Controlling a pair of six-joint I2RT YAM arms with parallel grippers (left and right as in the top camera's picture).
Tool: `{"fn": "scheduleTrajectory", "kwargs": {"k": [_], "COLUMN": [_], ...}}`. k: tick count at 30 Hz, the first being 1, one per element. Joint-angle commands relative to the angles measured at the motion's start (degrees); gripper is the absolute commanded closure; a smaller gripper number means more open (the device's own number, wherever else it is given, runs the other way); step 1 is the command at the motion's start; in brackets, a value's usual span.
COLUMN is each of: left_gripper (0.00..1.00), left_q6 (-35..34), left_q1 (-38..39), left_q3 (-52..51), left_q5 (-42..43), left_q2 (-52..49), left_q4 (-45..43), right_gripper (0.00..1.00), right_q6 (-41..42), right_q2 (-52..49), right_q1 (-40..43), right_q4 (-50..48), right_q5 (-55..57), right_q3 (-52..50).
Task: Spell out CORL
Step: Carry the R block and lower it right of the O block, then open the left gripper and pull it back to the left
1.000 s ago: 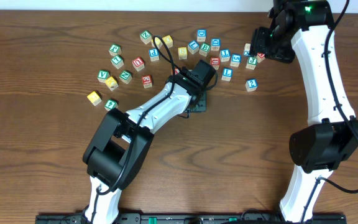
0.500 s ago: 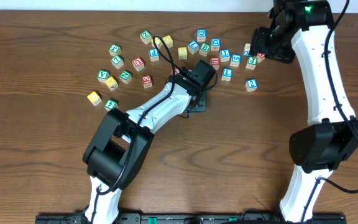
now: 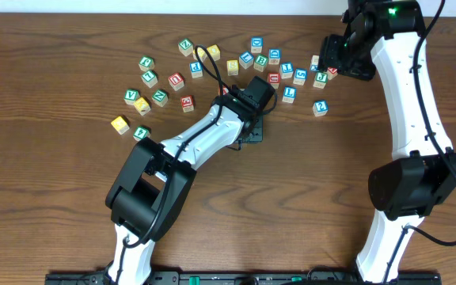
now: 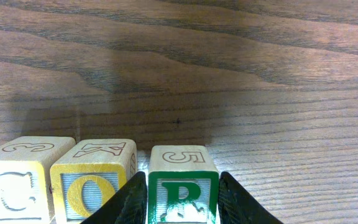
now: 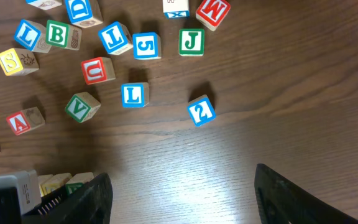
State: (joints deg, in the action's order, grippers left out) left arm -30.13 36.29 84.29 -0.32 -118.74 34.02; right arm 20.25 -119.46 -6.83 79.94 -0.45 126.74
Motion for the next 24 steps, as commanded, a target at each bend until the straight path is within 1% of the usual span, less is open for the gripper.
{"fn": "scheduleTrajectory", "kwargs": {"k": [1, 9, 12, 19, 24], "left_gripper": [0.64, 0.64, 0.64, 0.64, 0.64], "left_q6": [-0.2, -0.2, 1.6, 7.3, 8.1], "left_q1": [0.2, 0.2, 0.2, -0.1, -1.7], "left_q3": [0.2, 0.2, 1.0, 4.6, 4.9], "left_q5": [-0.3, -0.3, 0.1, -0.1, -0.3], "left_q2": [-1.2, -1.2, -0.6, 5.6, 10.9], "left_q4": [0.0, -0.3, -0.2, 1.2, 1.3], "right_gripper": [0.32, 0.32, 0.32, 0.31, 0.29], "right_q6": [-0.9, -0.9, -0.9, -0.9, -0.9], "right_q2": [0.6, 0.6, 0.6, 0.6, 0.6], "right_q1": [-0.3, -0.3, -0.3, -0.3, -0.4], "right_q4": [0.2, 0.2, 0.2, 0.2, 0.2], "right_q5": [0.1, 0.1, 0.1, 0.1, 0.1], "right_q3": [0.7, 0.7, 0.7, 0.7, 0.7]}}
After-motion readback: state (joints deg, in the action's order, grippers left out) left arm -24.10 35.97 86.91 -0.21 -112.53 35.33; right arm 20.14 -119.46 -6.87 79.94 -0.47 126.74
